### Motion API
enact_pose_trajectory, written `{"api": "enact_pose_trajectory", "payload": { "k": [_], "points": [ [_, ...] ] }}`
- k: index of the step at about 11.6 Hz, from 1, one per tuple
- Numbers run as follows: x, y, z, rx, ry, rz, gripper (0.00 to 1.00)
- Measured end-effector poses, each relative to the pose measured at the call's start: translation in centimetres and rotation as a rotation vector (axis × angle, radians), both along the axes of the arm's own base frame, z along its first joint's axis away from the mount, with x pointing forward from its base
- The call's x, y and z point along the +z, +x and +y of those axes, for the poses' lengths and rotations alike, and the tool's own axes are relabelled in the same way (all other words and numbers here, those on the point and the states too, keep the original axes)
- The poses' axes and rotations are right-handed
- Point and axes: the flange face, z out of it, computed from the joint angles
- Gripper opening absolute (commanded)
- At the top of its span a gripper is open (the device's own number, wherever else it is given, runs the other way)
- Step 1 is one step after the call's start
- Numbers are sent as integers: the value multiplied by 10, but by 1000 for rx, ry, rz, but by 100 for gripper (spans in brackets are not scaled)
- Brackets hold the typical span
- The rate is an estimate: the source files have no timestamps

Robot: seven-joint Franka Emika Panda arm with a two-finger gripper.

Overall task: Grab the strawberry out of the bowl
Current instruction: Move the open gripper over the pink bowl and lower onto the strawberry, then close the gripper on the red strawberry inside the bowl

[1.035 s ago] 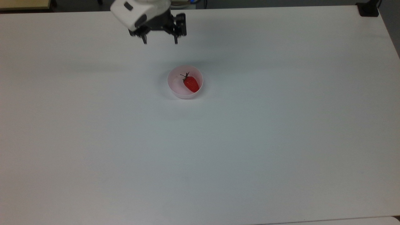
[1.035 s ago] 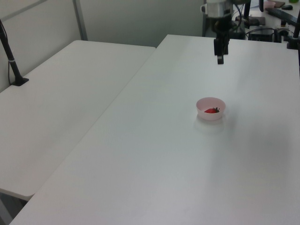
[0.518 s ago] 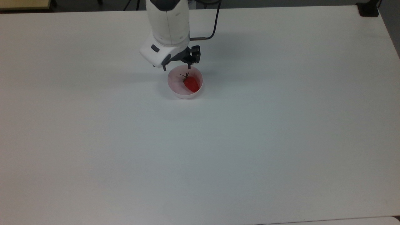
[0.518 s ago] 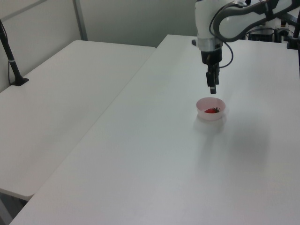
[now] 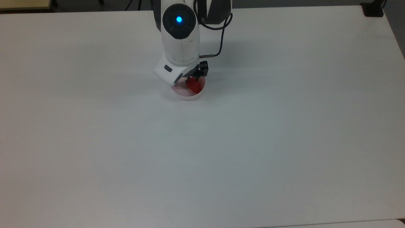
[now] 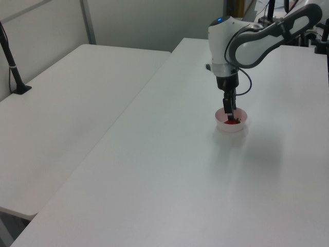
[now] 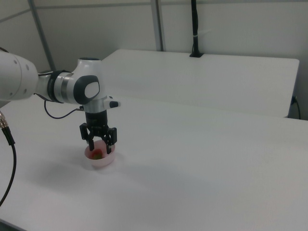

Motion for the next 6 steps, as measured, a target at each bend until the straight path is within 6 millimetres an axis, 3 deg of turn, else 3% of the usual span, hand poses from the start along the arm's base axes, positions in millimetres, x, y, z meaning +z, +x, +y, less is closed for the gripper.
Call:
{"api": "enact_pose_trajectory", "payload": {
  "k": [3, 6],
  "points": [
    [-6, -1, 7, 9, 2, 9, 77],
    [-18, 1, 9, 9, -4, 12, 70]
  ]
}}
